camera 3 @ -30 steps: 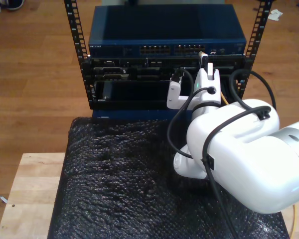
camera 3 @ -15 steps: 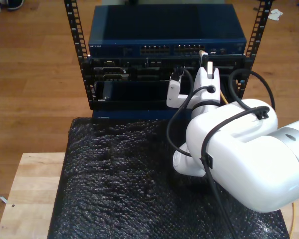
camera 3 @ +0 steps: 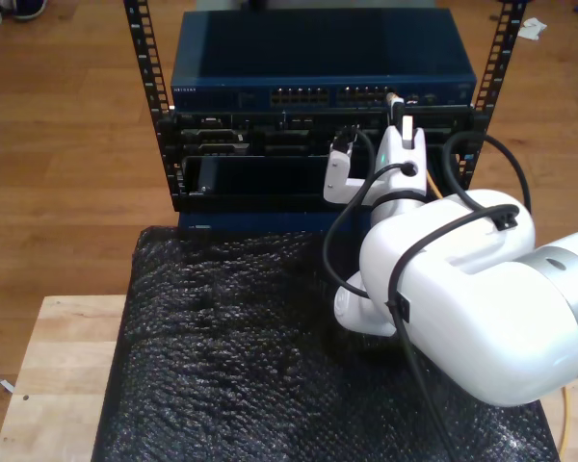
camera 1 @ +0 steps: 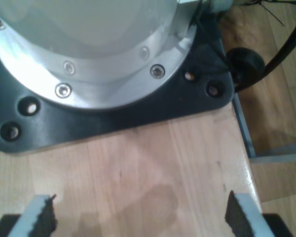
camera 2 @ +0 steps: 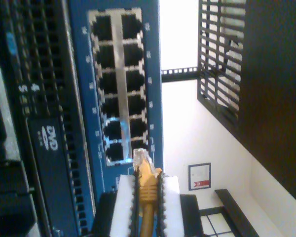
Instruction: Grab the cable and plug it in
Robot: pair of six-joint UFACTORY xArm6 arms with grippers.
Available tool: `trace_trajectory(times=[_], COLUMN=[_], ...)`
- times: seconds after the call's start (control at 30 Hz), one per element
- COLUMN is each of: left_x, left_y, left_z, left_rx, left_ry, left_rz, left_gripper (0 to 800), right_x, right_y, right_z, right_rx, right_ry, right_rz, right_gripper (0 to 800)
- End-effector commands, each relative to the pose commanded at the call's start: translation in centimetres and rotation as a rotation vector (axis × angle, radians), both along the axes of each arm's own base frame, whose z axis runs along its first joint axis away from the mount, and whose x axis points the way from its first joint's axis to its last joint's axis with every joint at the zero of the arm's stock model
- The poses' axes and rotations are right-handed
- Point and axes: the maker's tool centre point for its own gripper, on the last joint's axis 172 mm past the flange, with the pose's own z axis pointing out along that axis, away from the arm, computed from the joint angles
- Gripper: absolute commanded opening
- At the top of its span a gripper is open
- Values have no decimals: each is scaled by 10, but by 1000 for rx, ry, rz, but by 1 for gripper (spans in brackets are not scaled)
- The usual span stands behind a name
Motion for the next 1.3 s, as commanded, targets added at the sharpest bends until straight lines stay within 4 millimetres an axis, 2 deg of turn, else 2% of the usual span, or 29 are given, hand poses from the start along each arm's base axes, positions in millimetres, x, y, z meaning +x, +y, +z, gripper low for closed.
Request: trace_trajectory(times=[1.3], left_x=[0], left_y=[0], left_z=[0], left_rx=[0], left_ry=[0], left_rz=[0], left_gripper=[800], right_x=[2], right_y=[-1], right_z=[1], right_rx=[-29], right_ry=[0], right_rz=[-5], right_gripper=[0])
